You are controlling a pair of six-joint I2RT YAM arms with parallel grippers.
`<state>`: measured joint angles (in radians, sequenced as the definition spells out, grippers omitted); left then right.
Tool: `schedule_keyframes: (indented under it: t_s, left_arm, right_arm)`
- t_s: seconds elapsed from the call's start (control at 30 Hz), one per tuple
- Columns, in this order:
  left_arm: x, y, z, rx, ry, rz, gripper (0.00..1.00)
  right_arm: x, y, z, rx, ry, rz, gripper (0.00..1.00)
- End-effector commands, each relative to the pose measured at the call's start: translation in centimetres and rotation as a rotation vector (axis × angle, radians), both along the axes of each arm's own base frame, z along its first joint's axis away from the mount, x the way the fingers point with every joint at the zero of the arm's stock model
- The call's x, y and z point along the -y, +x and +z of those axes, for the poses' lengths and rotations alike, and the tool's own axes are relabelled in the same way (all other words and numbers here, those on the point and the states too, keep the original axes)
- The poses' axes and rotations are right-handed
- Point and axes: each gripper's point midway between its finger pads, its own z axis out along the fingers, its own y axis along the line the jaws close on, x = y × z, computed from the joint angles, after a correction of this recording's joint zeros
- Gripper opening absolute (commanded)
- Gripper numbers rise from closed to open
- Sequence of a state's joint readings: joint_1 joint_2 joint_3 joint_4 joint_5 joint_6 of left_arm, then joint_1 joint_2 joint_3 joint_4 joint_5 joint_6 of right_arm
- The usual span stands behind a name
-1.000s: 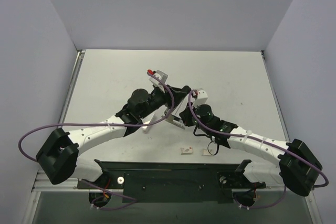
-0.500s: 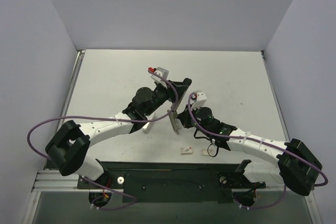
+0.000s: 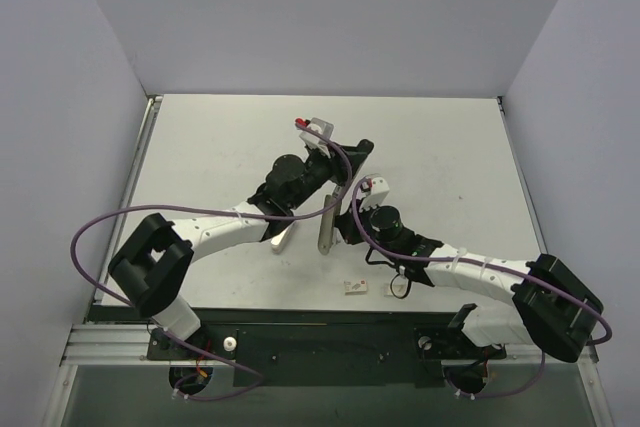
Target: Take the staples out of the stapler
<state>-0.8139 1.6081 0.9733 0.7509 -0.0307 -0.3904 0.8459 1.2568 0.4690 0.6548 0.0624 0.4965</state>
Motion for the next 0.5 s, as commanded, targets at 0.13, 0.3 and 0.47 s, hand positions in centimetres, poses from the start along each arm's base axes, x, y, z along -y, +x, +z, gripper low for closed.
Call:
schedule_keyframes:
  t_s: [0.13, 0.3, 0.47]
  left_arm:
    - [0.6, 0.8, 5.6, 0.117, -0.098, -0.004, 0.00]
    - [0.4, 0.7, 5.2, 0.109, -0.087, 0.000, 0.00]
    - [-0.1, -0.2, 6.0, 0.116, -0.089, -0.014, 0.00]
  right_arm:
    - [-1.9, 0.7, 3.3, 0.093, 0.094, 0.038, 0.00]
    - [-1.4, 0.9, 3.5, 0.103, 0.082, 0.023, 0.00]
    - [-0.5, 1.0, 3.6, 0.107, 0.055, -0.015, 0.00]
